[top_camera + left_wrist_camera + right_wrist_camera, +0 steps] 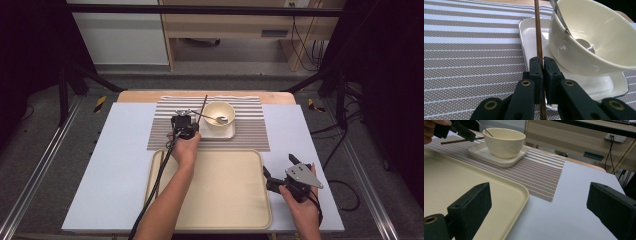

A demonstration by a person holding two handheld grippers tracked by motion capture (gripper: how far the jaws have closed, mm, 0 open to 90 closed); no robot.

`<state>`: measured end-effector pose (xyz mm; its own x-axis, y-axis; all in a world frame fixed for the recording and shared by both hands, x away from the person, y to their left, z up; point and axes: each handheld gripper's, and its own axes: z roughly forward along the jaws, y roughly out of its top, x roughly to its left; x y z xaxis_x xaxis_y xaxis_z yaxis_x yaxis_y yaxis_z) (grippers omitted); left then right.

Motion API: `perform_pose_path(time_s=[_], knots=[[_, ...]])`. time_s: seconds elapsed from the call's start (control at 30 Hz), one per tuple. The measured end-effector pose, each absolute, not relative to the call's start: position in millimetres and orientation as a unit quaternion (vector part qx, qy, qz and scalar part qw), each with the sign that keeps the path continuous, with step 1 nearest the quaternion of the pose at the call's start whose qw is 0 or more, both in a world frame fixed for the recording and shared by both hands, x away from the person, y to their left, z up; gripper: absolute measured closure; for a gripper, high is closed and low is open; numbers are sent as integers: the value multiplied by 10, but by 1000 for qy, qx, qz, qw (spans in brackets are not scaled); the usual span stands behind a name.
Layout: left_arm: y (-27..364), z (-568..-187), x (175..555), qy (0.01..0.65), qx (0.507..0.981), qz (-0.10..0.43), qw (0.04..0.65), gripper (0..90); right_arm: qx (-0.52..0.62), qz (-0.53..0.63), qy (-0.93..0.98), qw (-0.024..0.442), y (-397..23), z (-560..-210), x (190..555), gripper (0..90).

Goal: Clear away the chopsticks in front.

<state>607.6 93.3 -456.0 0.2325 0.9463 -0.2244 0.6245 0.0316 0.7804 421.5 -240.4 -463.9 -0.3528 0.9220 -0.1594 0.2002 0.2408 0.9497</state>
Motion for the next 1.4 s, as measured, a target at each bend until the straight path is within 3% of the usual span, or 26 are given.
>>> perform_pose_path(time_s=[0.63,1.4], knots=[[1149,-4452,5857,592,654,201,426,855,412,460,680,394,-2406,-4637,4211,48],[1561,-4331,5206,599,632,197,450,855,403,467,682,393,-2382,-4626,4169,44]])
